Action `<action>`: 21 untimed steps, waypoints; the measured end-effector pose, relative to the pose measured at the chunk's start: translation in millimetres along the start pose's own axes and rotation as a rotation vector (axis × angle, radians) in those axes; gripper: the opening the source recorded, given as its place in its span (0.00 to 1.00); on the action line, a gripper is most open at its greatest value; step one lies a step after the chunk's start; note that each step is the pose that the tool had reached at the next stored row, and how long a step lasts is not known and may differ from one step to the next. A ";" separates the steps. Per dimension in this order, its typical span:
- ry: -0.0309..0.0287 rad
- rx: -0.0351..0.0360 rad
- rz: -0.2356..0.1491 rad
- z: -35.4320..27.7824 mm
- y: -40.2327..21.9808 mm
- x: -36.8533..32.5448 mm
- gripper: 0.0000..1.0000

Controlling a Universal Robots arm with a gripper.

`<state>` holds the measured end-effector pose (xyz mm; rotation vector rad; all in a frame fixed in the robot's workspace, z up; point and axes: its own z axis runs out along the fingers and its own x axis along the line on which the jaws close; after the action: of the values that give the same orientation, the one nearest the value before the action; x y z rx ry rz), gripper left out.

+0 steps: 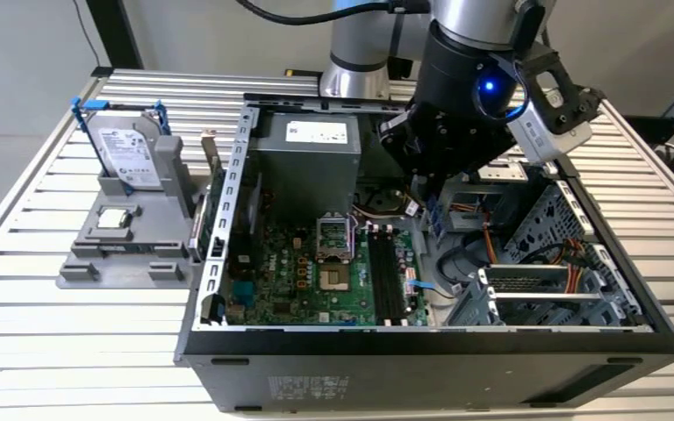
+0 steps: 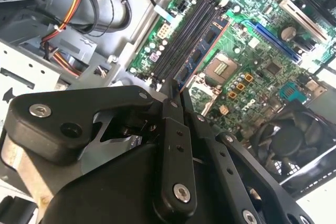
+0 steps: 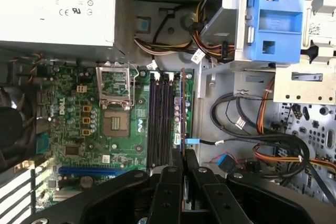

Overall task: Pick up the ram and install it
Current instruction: 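Insert the ram into the slot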

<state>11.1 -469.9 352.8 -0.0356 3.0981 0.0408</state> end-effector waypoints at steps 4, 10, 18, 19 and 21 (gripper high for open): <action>0.0001 0.0006 0.000 3.9 0.0 0.2 0.00; -0.0001 0.0011 0.004 9.7 0.0 0.4 0.00; -0.0002 0.0034 0.010 24.3 -0.4 1.1 0.00; -0.0002 0.0034 0.011 26.1 -0.4 1.1 0.00; -0.0002 0.0035 0.012 29.7 -0.5 1.3 0.00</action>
<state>11.1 -469.6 323.0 -0.0172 3.0982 0.0358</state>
